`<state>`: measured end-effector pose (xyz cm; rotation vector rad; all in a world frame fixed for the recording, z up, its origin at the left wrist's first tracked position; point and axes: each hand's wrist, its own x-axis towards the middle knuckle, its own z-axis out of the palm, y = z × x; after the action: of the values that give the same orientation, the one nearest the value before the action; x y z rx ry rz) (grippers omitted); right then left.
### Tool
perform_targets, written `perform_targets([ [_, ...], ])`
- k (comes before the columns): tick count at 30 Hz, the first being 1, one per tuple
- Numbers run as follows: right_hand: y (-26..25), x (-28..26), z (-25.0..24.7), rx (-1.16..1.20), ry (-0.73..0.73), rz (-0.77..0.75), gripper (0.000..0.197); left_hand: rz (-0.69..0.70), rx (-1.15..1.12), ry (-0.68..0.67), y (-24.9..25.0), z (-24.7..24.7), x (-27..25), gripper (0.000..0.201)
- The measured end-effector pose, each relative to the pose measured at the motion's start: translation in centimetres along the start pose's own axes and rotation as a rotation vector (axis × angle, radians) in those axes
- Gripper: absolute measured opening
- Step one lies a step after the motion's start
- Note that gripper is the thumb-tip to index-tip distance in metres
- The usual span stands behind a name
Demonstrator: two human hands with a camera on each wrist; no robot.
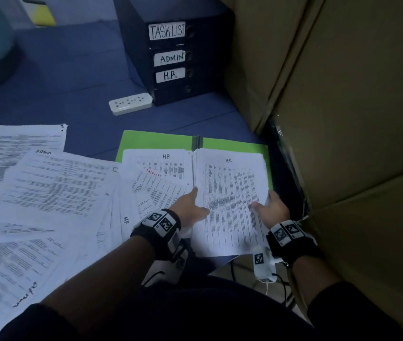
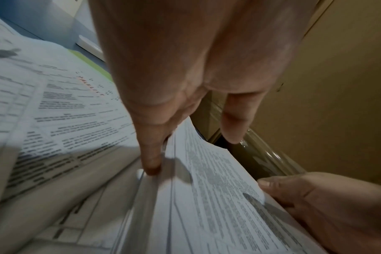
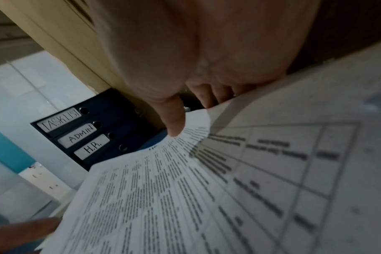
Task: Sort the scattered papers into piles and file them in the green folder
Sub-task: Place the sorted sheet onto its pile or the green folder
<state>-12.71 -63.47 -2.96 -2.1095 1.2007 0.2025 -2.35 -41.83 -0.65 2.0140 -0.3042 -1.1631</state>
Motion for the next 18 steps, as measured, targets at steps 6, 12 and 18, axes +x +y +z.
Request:
perform_targets([
  [6,-3.7,-1.8,0.4,0.039,0.160,-0.208,0.050,0.022,-0.249,0.183,-2.6,-4.0,-2.5,0.071],
  [12,-11.9,-5.4,5.4,-0.007,-0.063,-0.503,0.031,-0.006,-0.403,0.555,-9.7,-11.1,-7.9,0.049],
  [18,-19.7,-11.5,14.0,-0.191,-0.322,-0.723,0.035,-0.105,-0.466,0.741,-17.4,-17.1,-13.9,0.047],
])
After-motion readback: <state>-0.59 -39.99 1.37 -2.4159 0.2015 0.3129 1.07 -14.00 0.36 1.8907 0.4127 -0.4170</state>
